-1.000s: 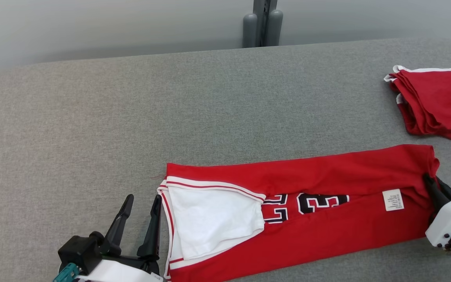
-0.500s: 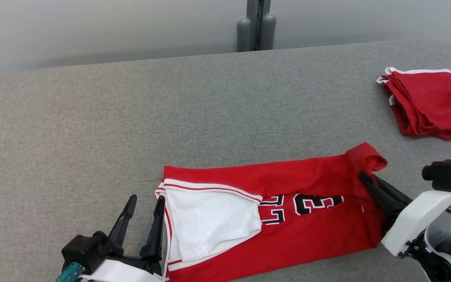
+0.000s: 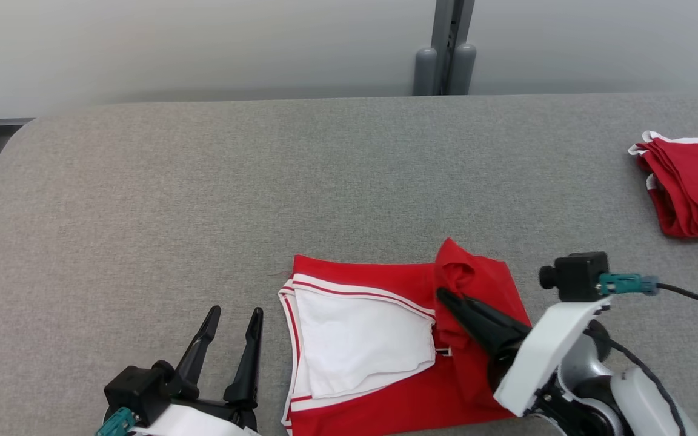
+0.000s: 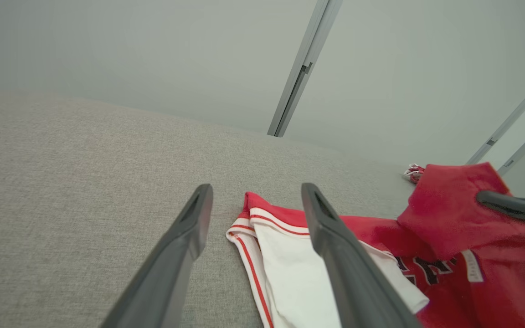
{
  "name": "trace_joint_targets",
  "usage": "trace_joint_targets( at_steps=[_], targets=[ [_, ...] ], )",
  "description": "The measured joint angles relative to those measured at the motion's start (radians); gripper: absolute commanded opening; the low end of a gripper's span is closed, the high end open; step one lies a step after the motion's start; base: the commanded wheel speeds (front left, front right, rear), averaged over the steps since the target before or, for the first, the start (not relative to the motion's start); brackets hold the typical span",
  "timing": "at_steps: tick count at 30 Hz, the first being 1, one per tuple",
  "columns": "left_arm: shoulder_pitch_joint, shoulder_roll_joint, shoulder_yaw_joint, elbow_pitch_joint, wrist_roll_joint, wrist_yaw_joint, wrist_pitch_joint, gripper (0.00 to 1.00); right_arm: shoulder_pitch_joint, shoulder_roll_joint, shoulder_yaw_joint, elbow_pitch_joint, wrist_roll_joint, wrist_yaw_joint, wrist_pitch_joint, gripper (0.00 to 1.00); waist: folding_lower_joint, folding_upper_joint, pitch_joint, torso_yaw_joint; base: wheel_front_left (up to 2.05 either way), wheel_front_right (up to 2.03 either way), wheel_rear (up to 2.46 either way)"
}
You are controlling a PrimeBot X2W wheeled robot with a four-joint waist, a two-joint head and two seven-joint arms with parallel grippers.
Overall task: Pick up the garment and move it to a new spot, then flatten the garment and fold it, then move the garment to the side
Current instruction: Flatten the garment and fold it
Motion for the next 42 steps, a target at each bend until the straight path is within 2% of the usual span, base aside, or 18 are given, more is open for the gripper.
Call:
trace_joint_targets(
  at_steps=[10,13,15,23,24,25,27,28,29,37,42],
  targets=[
    [0.001,-0.012,-0.018,0.016,-0.004,-0.009,0.000,1.00,-0.097,0.104,0.158,0.187,0.026,0.000,-0.087,0.00,0.0000,0.0000,-0.020,0.071,0.00,0.00,0.00],
    [0.002,-0.019,-0.022,0.022,-0.004,-0.011,0.000,1.00,-0.120,0.117,0.188,0.251,0.030,0.000,-0.121,0.00,0.0000,0.0000,-0.025,0.088,0.00,0.00,0.00],
    [0.002,-0.023,-0.026,0.030,-0.004,-0.017,-0.002,1.00,-0.162,0.123,0.228,0.359,0.049,0.000,-0.167,0.00,0.0001,0.0000,-0.031,0.111,0.00,0.00,0.00],
    [0.002,-0.031,-0.035,0.040,-0.004,-0.020,-0.003,1.00,-0.253,0.125,0.339,0.478,0.113,0.000,-0.230,0.04,0.0000,0.0000,-0.034,0.134,0.00,0.00,0.00],
    [0.002,-0.032,-0.035,0.042,-0.004,-0.022,-0.003,1.00,-0.265,0.125,0.349,0.498,0.119,0.000,-0.238,0.11,0.0000,0.0000,-0.034,0.137,0.00,0.00,0.00],
    [0.002,-0.032,-0.036,0.045,-0.004,-0.023,-0.003,1.00,-0.276,0.125,0.358,0.518,0.119,0.000,-0.248,0.28,0.0000,0.0000,-0.035,0.140,0.00,0.00,0.00],
    [0.001,-0.033,-0.038,0.048,-0.004,-0.024,-0.003,1.00,-0.298,0.125,0.375,0.554,0.125,0.000,-0.267,0.53,0.0000,0.0000,-0.035,0.145,0.00,0.00,0.00],
    [0.000,-0.034,-0.038,0.050,-0.004,-0.026,-0.003,1.00,-0.308,0.125,0.383,0.568,0.133,0.000,-0.277,0.85,0.0000,0.0000,-0.036,0.148,0.00,0.00,0.00],
    [0.000,-0.034,-0.038,0.050,-0.004,-0.026,-0.003,1.00,-0.317,0.125,0.392,0.579,0.141,0.000,-0.284,1.00,0.0000,0.0000,-0.036,0.150,0.00,0.00,0.00],
    [0.000,-0.034,-0.034,0.053,-0.004,-0.026,-0.003,1.00,-0.374,0.125,0.457,0.615,0.203,0.000,-0.347,1.00,0.0000,0.0000,-0.038,0.147,0.00,0.00,0.00],
    [0.000,-0.034,-0.033,0.052,-0.004,-0.026,-0.003,1.00,-0.403,0.126,0.461,0.625,0.211,0.000,-0.401,1.00,0.0000,0.0000,-0.036,0.136,0.00,0.00,0.00]
  ],
)
